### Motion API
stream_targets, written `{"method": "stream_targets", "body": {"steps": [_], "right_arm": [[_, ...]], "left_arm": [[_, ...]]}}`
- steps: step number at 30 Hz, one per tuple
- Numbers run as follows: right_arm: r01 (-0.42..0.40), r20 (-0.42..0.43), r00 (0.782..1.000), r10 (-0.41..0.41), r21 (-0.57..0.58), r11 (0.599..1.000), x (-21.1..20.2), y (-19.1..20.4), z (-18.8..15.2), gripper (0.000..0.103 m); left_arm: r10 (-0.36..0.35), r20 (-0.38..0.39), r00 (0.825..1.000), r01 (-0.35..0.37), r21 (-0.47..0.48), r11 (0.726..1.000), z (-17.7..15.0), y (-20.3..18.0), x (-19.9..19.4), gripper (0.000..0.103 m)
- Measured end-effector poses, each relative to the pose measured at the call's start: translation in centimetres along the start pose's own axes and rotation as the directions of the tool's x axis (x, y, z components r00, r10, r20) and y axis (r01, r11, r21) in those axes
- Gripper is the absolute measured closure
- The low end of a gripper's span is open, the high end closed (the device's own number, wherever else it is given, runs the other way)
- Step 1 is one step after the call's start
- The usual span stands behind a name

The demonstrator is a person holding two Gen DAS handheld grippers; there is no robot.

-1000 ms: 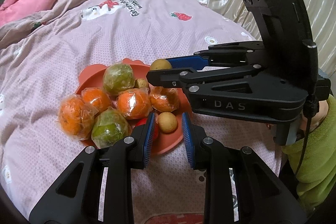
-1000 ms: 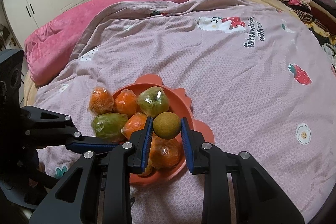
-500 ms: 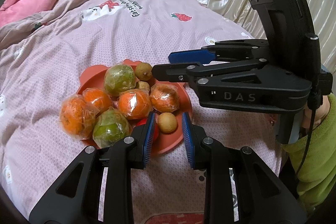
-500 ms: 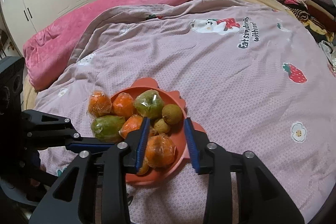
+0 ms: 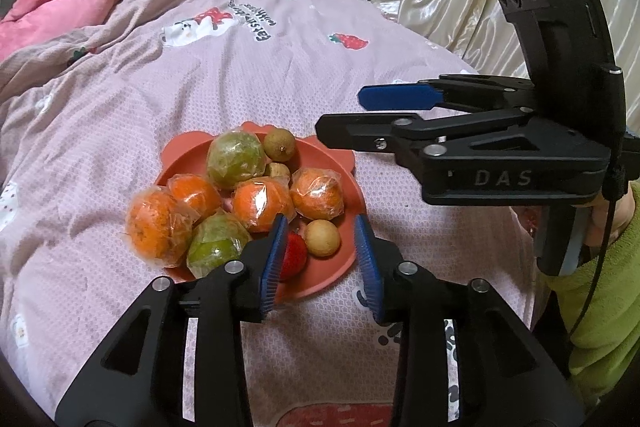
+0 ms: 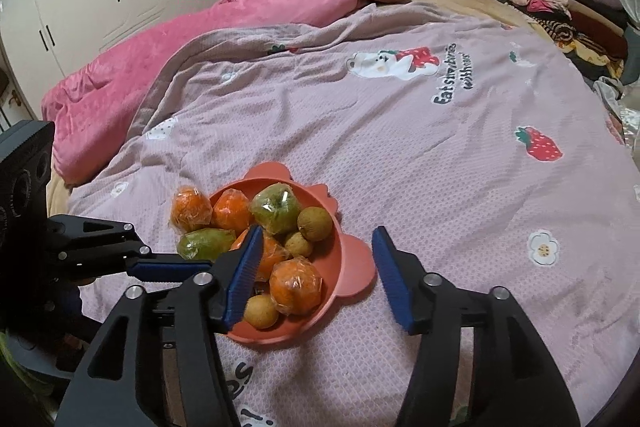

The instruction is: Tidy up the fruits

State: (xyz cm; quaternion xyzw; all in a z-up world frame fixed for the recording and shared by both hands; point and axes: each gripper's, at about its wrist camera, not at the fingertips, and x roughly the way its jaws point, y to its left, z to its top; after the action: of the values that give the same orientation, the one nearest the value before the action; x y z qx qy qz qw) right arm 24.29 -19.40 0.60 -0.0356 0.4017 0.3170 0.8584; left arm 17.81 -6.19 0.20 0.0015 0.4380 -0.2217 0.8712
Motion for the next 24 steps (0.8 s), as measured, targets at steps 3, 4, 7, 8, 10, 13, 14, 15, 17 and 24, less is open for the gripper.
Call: {"method": "stream_targets", "body": {"steps": [3, 4, 7, 8, 10, 13, 14, 15, 17, 24], "right_arm": [[0.011, 0.020, 1.000, -0.012, 0.019, 1.000, -1.0, -0.3, 0.1, 0.038], [0.014, 0.025, 1.000, -0.014, 0.020, 1.000, -1.2, -0.3, 0.1, 0.036], [0.024, 0.037, 0.999, -0.025, 0.023, 0.999, -1.9, -0.3, 0.2, 0.034], [0.025, 0.039, 0.999, -0.026, 0.025, 0.999, -2.0, -0.3, 0.2, 0.031], [0.036, 0.045, 0.998, -0.037, 0.024, 0.999, -2.5, -0.1, 0.2, 0.029], [0.040, 0.055, 0.998, -0.042, 0.025, 0.999, -3.2, 0.2, 0.3, 0.024], [0.043, 0.058, 0.997, -0.045, 0.024, 0.999, -3.4, 0.3, 0.3, 0.023], [0.045, 0.062, 0.997, -0.046, 0.023, 0.999, -3.6, 0.4, 0.3, 0.022], [0.050, 0.069, 0.996, -0.051, 0.021, 0.999, -4.1, 0.7, 0.4, 0.020], [0.064, 0.093, 0.993, -0.066, 0.024, 0.998, -5.7, 1.3, 0.4, 0.015]], "left_arm": [[0.001, 0.009, 1.000, -0.001, 0.001, 1.000, 0.1, -0.1, -0.4, 0.071], [0.002, 0.013, 1.000, -0.002, 0.001, 1.000, 0.1, -0.2, -0.6, 0.069], [0.005, 0.028, 1.000, -0.005, 0.003, 1.000, 0.2, -0.2, -1.2, 0.066], [0.006, 0.032, 0.999, -0.006, 0.004, 1.000, 0.2, -0.2, -1.3, 0.064], [0.012, 0.038, 0.999, -0.012, 0.003, 1.000, 0.2, -0.2, -1.6, 0.060], [0.011, 0.047, 0.999, -0.011, 0.001, 1.000, 0.3, -0.2, -2.1, 0.056], [0.013, 0.050, 0.999, -0.013, 0.001, 1.000, 0.2, -0.2, -2.2, 0.055], [0.015, 0.055, 0.998, -0.016, 0.000, 1.000, 0.3, -0.2, -2.4, 0.053], [0.017, 0.062, 0.998, -0.016, -0.004, 1.000, 0.2, -0.2, -2.7, 0.051], [0.028, 0.097, 0.995, -0.027, -0.006, 1.000, 0.2, -0.3, -4.2, 0.040]]}}
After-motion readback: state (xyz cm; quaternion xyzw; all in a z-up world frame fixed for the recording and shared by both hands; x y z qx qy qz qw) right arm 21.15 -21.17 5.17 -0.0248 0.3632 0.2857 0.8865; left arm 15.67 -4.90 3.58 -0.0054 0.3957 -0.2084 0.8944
